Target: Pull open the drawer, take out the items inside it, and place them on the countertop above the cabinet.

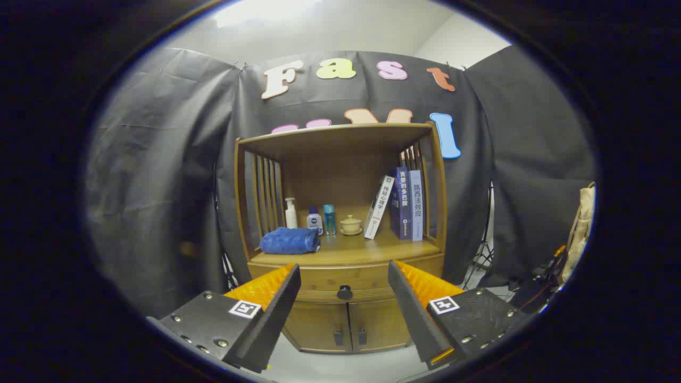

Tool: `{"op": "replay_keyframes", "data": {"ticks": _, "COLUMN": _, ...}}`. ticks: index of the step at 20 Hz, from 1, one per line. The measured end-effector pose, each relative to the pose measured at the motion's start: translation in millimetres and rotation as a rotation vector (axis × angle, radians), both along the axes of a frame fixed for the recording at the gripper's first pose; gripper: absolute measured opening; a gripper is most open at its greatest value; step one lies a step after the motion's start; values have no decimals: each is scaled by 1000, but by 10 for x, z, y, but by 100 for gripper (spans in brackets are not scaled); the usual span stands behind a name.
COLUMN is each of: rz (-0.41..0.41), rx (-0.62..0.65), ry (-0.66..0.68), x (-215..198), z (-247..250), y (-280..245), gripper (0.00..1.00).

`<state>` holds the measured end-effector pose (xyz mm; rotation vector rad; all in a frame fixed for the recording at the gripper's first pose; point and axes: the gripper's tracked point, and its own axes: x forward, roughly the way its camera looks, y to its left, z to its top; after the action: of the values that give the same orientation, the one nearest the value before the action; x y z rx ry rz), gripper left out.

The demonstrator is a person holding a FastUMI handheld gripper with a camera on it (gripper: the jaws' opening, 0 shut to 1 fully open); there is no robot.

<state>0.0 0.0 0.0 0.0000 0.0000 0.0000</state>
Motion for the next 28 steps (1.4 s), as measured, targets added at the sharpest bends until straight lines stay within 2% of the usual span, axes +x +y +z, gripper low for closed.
{"op": "replay_keyframes", "data": {"ticks": 16, "rz": -27, "rx": 40, "ry": -5, "x": 65, "z": -120, "y": -90, "gripper": 99}}
{"op": "replay_keyframes", "data": {"ticks": 24, "rz": 2, "rx": 46, "ry": 22, "x": 243, "z": -508, "y": 13, "gripper": 99}}
{"op": "replay_keyframes", "data": {"ticks": 28, "rz": 13, "rx": -1, "ry": 39, "x": 425, "z": -702, "y": 13, "gripper": 99}}
